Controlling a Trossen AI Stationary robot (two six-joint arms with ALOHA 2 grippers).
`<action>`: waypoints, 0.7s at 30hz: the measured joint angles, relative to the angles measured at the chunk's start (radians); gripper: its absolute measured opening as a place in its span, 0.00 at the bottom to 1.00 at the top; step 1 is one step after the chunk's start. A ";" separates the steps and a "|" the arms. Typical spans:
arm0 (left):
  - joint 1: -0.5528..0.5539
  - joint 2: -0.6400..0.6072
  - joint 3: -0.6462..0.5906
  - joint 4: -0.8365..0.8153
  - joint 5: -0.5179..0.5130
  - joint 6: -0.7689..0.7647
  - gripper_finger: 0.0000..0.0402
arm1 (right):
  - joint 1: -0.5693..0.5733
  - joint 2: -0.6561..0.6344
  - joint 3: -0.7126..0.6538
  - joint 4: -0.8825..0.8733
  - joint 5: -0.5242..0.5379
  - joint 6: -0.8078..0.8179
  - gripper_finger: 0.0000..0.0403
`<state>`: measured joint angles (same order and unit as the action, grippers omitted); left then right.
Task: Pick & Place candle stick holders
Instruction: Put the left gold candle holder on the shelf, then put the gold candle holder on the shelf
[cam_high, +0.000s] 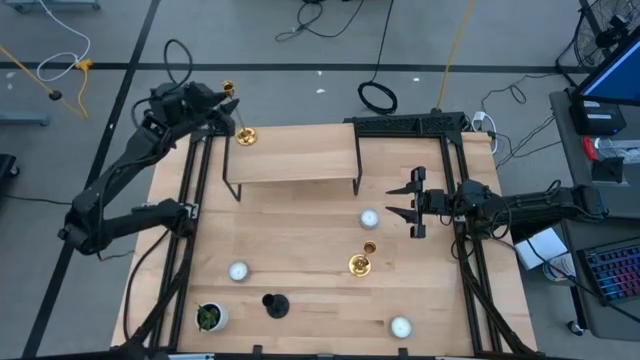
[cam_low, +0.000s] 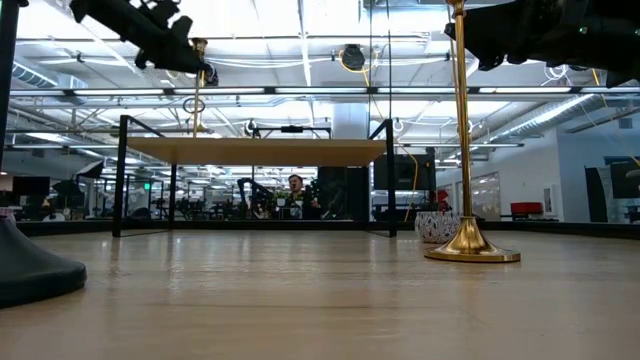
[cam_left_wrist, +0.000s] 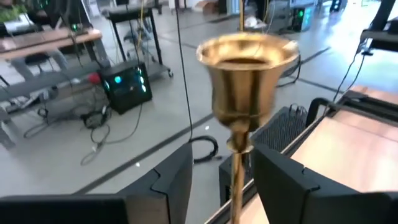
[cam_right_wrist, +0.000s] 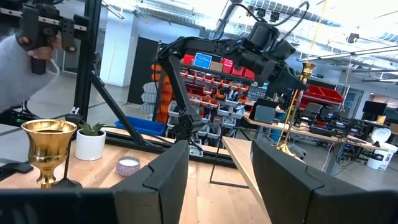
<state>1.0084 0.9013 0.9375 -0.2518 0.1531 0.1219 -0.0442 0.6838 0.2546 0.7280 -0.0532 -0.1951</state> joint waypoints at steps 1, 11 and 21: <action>0.000 -0.016 0.000 -0.008 0.015 0.007 0.42 | 0.000 0.000 0.000 0.000 0.000 0.000 0.42; -0.025 -0.158 0.000 -0.121 0.168 0.006 0.43 | 0.000 0.000 0.000 0.000 0.000 0.000 0.42; -0.177 -0.225 0.000 -0.211 0.332 0.000 0.43 | 0.000 0.024 0.000 -0.132 -0.060 0.106 0.42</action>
<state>0.8319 0.6763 0.9379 -0.4624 0.4852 0.1215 -0.0441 0.7077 0.2546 0.5958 -0.1130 -0.0894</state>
